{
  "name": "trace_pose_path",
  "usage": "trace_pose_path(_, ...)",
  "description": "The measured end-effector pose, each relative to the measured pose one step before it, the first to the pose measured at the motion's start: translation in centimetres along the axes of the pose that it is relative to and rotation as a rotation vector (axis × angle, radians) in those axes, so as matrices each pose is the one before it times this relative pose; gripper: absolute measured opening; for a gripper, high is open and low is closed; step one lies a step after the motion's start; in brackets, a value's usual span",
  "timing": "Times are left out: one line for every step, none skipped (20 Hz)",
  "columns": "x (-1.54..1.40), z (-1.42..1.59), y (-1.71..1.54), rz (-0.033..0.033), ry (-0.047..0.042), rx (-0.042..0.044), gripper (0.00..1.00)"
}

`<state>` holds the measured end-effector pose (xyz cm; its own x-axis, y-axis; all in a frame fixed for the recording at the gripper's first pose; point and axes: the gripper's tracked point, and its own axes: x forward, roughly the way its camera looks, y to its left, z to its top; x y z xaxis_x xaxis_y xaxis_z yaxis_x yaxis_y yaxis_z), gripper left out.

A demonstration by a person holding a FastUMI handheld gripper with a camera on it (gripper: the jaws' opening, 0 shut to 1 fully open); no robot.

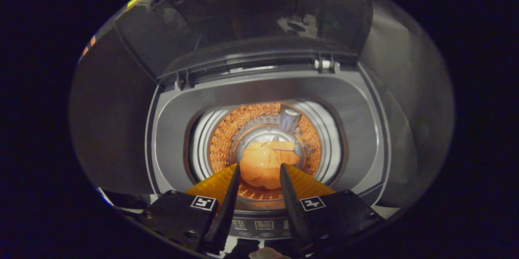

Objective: Put the clothes into the washing machine and then close the washing machine lid.

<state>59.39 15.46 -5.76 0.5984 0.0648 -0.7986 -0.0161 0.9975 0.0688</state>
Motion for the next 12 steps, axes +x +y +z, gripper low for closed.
trace_pose_path(-0.500,0.572,0.099,-0.00884,-0.02877,-0.02312,0.62)
trace_pose_path(-0.491,0.719,0.164,-0.00693,-0.03038,-0.02077,0.62)
trace_pose_path(-0.462,0.758,0.016,-0.00722,-0.03796,-0.01914,0.62)
trace_pose_path(-0.655,0.706,-0.198,-0.01004,-0.02971,-0.02003,0.62)
trace_pose_path(-0.711,0.930,0.165,-0.00044,-0.03270,-0.01272,0.62)
trace_pose_path(-0.456,0.888,0.116,0.00015,-0.02860,-0.00846,0.62)
trace_pose_path(-0.673,0.861,0.126,0.00660,-0.02148,-0.00754,0.62)
trace_pose_path(-0.625,1.004,-0.020,0.00257,-0.02657,-0.00571,0.62)
trace_pose_path(-0.611,1.145,0.038,0.00252,-0.02891,-0.00562,0.62)
trace_pose_path(-0.690,1.138,0.040,0.00182,-0.02524,-0.00679,0.62)
trace_pose_path(-0.686,1.398,0.111,0.00325,-0.02931,-0.00121,0.62)
trace_pose_path(-0.946,1.344,-0.025,0.00294,-0.02878,-0.00119,0.62)
